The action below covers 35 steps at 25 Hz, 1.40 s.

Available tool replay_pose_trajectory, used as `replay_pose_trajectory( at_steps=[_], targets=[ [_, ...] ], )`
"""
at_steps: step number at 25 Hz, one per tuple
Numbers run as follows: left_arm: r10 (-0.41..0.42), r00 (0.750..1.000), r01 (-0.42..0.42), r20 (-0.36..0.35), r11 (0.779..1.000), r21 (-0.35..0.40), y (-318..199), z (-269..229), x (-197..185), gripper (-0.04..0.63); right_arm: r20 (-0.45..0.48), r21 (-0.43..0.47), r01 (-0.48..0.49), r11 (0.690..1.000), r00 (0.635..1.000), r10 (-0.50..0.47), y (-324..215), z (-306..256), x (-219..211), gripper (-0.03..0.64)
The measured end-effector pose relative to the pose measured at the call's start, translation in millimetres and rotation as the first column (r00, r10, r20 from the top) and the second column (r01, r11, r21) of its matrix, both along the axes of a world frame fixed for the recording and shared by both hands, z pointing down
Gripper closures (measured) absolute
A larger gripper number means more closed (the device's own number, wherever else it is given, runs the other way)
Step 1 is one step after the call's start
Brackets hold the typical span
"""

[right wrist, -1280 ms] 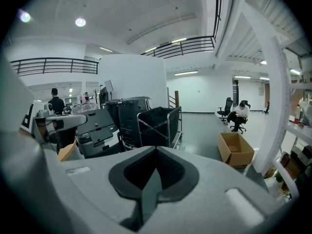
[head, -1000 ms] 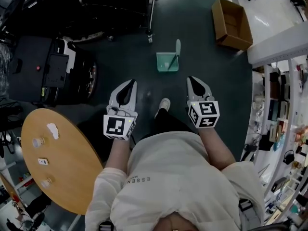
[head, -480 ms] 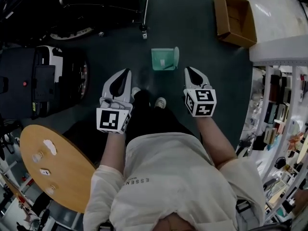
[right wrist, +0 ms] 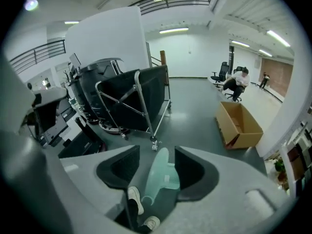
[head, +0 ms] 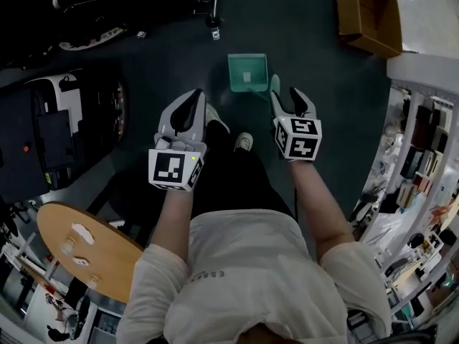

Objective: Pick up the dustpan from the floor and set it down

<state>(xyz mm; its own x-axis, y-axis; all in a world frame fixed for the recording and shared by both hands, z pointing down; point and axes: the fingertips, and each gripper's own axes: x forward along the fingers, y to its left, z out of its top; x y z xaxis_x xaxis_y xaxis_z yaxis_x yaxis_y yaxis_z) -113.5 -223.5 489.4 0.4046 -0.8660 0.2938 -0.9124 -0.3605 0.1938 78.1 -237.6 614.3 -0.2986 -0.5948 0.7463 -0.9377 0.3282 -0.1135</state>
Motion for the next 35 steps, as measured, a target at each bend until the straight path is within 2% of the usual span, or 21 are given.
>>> replay_pose_trajectory(
  at_steps=[3, 9, 12, 15, 17, 20, 21, 27, 35],
  targets=[
    [0.033, 0.999, -0.032, 0.013, 0.998, -0.051, -14, 29, 0, 0.588, -0.033, -0.083, -0.025, 0.996, 0.999, 0.023, -2, 43, -1, 0.389],
    [0.089, 0.996, -0.088, 0.012, 0.992, -0.086, -33, 61, 11, 0.588, 0.040, -0.218, -0.043, 0.975, 0.998, 0.053, -12, 92, -13, 0.388],
    [0.090, 0.996, -0.090, -0.005, 0.991, -0.103, -37, 76, 14, 0.588, 0.027, -0.258, -0.043, 0.965, 0.998, 0.052, -15, 109, -15, 0.388],
    [0.087, 0.996, -0.088, -0.014, 0.990, -0.109, -37, 82, 14, 0.588, 0.052, -0.327, -0.009, 0.945, 0.998, 0.027, -11, 126, -24, 0.390],
    [0.086, 0.996, -0.088, -0.018, 0.989, -0.118, -36, 86, 16, 0.588, 0.102, -0.370, 0.034, 0.929, 0.995, 0.004, -8, 131, -31, 0.421],
    [0.084, 0.996, -0.086, -0.021, 0.988, -0.128, -34, 89, 15, 0.588, 0.106, -0.372, 0.046, 0.927, 0.994, -0.007, -10, 129, -33, 0.582],
    [0.082, 0.996, -0.084, -0.020, 0.988, -0.128, -33, 88, 13, 0.588, 0.095, -0.372, 0.038, 0.927, 0.995, -0.003, -10, 129, -32, 0.594],
    [0.076, 0.997, -0.078, -0.019, 0.992, -0.100, -27, 67, 10, 0.588, 0.050, -0.354, 0.020, 0.935, 0.999, -0.002, 3, 108, -20, 0.612],
    [0.088, 0.996, -0.088, -0.002, 0.996, -0.003, 4, -4, 24, 0.588, 0.097, -0.275, 0.036, 0.961, 0.995, -0.010, 43, 10, 2, 0.614]
  ],
)
